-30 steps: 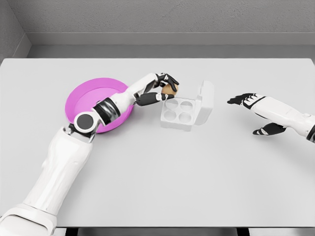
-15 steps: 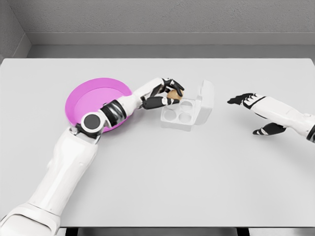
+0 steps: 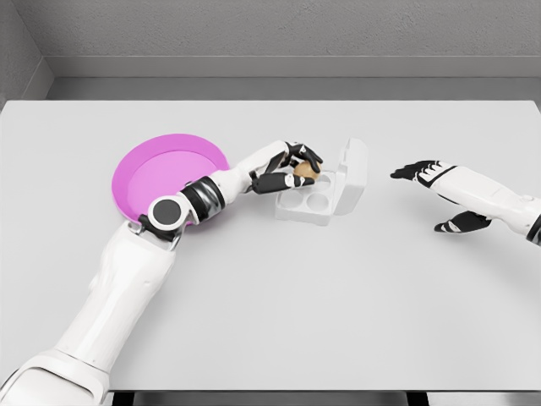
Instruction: Pack egg into the box and close the box lid
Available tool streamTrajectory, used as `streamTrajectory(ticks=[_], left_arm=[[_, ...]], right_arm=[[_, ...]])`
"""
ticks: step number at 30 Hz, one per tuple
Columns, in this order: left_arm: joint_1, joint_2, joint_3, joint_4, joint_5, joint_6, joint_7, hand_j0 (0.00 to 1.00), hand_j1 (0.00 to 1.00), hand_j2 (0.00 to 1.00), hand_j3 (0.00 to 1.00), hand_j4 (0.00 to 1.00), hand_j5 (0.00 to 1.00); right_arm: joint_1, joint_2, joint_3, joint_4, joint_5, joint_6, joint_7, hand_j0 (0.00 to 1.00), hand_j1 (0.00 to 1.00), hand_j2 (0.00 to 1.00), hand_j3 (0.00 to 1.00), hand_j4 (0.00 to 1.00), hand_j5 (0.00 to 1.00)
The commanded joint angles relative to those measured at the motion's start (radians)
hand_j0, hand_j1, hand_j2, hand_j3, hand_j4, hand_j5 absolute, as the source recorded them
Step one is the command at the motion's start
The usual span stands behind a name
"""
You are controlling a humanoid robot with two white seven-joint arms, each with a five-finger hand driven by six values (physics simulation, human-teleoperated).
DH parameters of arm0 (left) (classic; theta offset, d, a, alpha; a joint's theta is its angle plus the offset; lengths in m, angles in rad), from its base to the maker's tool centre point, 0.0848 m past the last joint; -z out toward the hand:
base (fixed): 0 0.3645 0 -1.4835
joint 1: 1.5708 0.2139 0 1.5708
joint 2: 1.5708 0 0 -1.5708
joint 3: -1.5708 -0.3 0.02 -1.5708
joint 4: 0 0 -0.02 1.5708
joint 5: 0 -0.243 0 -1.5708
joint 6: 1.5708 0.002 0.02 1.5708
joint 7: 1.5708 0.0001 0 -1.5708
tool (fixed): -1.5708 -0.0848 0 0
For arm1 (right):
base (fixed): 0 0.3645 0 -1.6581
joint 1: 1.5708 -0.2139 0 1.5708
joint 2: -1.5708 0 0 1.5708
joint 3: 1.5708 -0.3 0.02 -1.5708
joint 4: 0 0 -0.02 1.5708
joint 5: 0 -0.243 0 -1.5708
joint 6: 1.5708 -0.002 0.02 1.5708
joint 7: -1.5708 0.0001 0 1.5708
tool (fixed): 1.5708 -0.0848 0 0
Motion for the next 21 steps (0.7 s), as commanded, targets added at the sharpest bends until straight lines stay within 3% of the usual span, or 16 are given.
streamTrajectory(ticks=[1,8,12,17,21], left_arm=[[0.000,0.000,0.001,0.000,0.007,0.015,0.001,0.36,0.36,0.36,0.36,0.36,0.36],[0.000,0.000,0.001,-0.002,0.007,0.015,0.001,0.38,0.38,0.38,0.38,0.38,0.38],[0.000,0.000,-0.010,-0.002,0.004,0.012,0.001,0.57,0.57,0.57,0.57,0.57,0.57],[-0.002,0.007,-0.007,-0.003,0.005,0.009,0.002,0.69,0.69,0.69,0.69,0.69,0.69],[-0.002,0.010,0.001,-0.008,0.007,0.008,0.002,0.72,0.72,0.72,0.72,0.72,0.72]], right_arm=[[0.000,-0.001,0.000,0.000,-0.007,0.002,-0.001,1.00,1.00,1.00,1.00,1.00,1.00],[0.000,-0.001,-0.002,0.000,-0.007,0.002,-0.001,1.00,1.00,1.00,1.00,1.00,1.00],[0.000,-0.001,-0.002,0.000,-0.007,0.002,-0.001,1.00,1.00,1.00,1.00,1.00,1.00],[0.000,-0.001,-0.002,0.000,-0.007,0.002,-0.001,1.00,1.00,1.00,1.00,1.00,1.00],[0.000,-0.001,-0.002,0.000,-0.007,0.002,0.001,1.00,1.00,1.00,1.00,1.00,1.00]])
